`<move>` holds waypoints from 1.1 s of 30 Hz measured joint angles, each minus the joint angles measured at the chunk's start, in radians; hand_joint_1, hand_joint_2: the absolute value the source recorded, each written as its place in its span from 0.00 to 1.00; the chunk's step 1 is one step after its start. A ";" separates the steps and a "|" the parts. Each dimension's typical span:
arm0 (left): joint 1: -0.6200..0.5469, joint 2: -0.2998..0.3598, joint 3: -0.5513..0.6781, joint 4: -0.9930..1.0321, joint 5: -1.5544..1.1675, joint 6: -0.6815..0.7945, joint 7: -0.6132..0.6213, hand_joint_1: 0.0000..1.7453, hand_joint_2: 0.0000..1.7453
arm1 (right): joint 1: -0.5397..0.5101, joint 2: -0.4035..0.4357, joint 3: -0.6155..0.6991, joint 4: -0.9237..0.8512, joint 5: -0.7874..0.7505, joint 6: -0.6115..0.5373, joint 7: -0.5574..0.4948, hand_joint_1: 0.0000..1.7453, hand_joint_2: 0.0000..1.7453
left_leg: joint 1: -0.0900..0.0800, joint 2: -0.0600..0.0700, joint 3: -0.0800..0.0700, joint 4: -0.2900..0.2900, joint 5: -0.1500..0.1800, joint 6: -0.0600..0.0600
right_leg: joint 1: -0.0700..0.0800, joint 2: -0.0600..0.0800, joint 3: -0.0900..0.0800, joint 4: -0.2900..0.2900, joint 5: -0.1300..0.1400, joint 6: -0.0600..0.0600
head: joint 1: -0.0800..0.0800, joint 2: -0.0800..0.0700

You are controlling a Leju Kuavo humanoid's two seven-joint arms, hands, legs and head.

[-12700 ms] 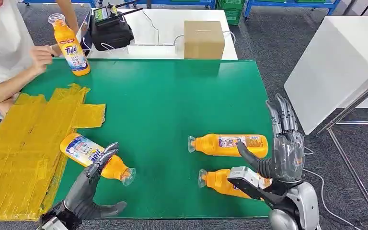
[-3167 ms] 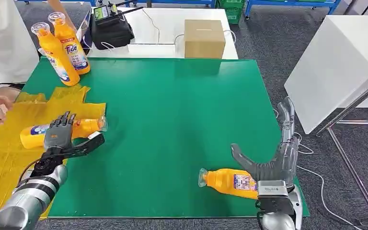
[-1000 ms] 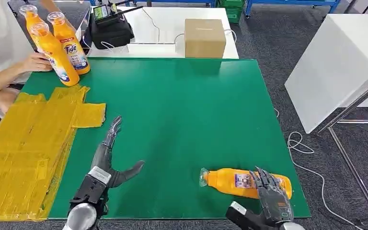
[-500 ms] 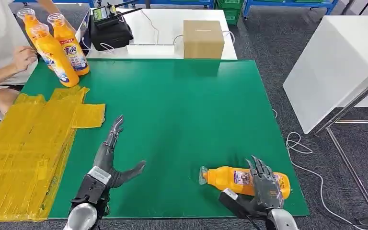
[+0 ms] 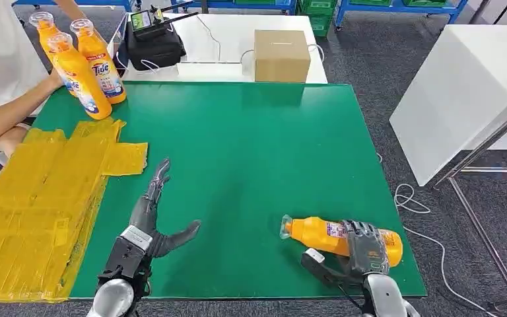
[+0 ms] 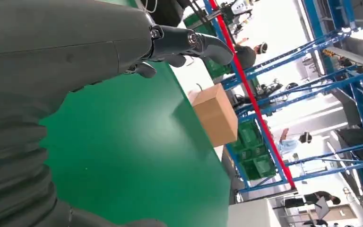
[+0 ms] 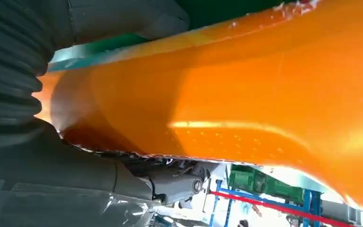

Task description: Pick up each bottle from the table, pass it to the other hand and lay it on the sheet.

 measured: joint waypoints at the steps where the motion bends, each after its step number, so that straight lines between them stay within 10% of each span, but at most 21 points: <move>1: 0.000 0.000 0.000 0.001 0.002 0.000 0.000 0.00 1.00 | -0.002 0.000 -0.004 0.000 -0.001 0.006 -0.008 1.00 1.00 | 0.000 0.000 0.000 0.000 0.000 0.000 | 0.000 0.000 0.000 0.000 0.000 0.000 | 0.000 0.000; 15: -0.002 0.000 0.000 0.004 0.019 -0.013 -0.001 0.00 1.00 | -0.022 0.043 -0.074 0.005 -0.016 -0.015 -0.064 1.00 1.00 | 0.000 0.000 -0.001 0.000 0.000 0.000 | 0.000 0.000 0.000 0.000 0.000 0.000 | 0.000 0.000; 26: -0.011 0.000 -0.040 -0.003 0.223 -0.299 0.077 0.00 1.00 | -0.077 0.299 -0.308 -0.106 -0.506 -0.294 -0.569 1.00 1.00 | 0.002 -0.001 -0.008 0.000 0.004 -0.003 | 0.002 0.000 -0.008 0.002 0.007 0.000 | 0.000 0.000; 33: -0.086 0.000 -0.097 0.023 0.385 -0.377 0.124 0.00 1.00 | -0.142 0.415 -0.325 -0.106 -0.645 -0.299 -0.679 1.00 1.00 | 0.002 0.000 -0.009 0.000 0.003 -0.004 | 0.004 0.000 -0.008 0.002 0.007 0.000 | 0.000 0.000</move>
